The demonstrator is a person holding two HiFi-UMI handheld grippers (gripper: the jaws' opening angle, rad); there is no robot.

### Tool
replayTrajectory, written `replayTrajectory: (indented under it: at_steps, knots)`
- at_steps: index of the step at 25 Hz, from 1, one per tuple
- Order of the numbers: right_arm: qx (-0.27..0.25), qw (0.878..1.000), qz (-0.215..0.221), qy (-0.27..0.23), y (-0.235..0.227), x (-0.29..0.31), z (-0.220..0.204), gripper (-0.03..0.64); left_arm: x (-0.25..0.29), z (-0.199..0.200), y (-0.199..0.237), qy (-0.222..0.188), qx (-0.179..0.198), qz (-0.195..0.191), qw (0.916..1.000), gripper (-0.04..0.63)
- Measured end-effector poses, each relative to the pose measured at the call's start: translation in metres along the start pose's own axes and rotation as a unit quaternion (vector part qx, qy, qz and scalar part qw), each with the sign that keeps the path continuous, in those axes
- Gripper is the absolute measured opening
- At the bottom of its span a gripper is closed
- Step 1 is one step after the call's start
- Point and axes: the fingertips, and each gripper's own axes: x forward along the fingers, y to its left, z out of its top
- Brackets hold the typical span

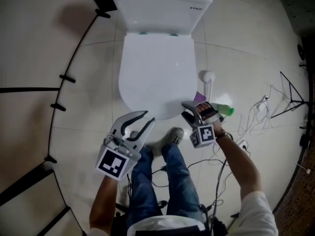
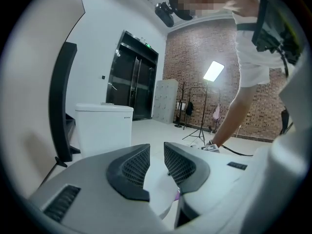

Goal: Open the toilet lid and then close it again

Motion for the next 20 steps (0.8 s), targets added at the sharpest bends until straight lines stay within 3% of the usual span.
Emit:
replayTrajectory:
  at_steps: [2,6,11,17,20]
  knots:
    - [0.011,0.999,0.040,0.006,0.014,0.017,-0.002,0.305,0.000,0.000,0.002,0.000,0.000,0.005,1.0000,0.084]
    - [0.018,0.994,0.105,0.031,0.039,0.036,-0.013,0.308,0.000,0.002,-0.002,-0.006,0.003,0.016,0.9998,0.084]
    - [0.023,0.986,0.153,0.060,0.057,0.057,-0.021,0.308,0.001,-0.006,-0.005,0.012,0.000,0.017,0.9998,0.084]
    - [0.103,0.978,0.170,0.063,0.057,0.070,-0.017,0.308,0.000,-0.009,0.002,0.013,-0.011,0.024,0.9996,0.084]
    - [0.150,0.976,0.153,0.044,0.048,0.049,-0.016,0.308,-0.003,-0.002,-0.005,0.010,-0.006,0.030,0.9995,0.084]
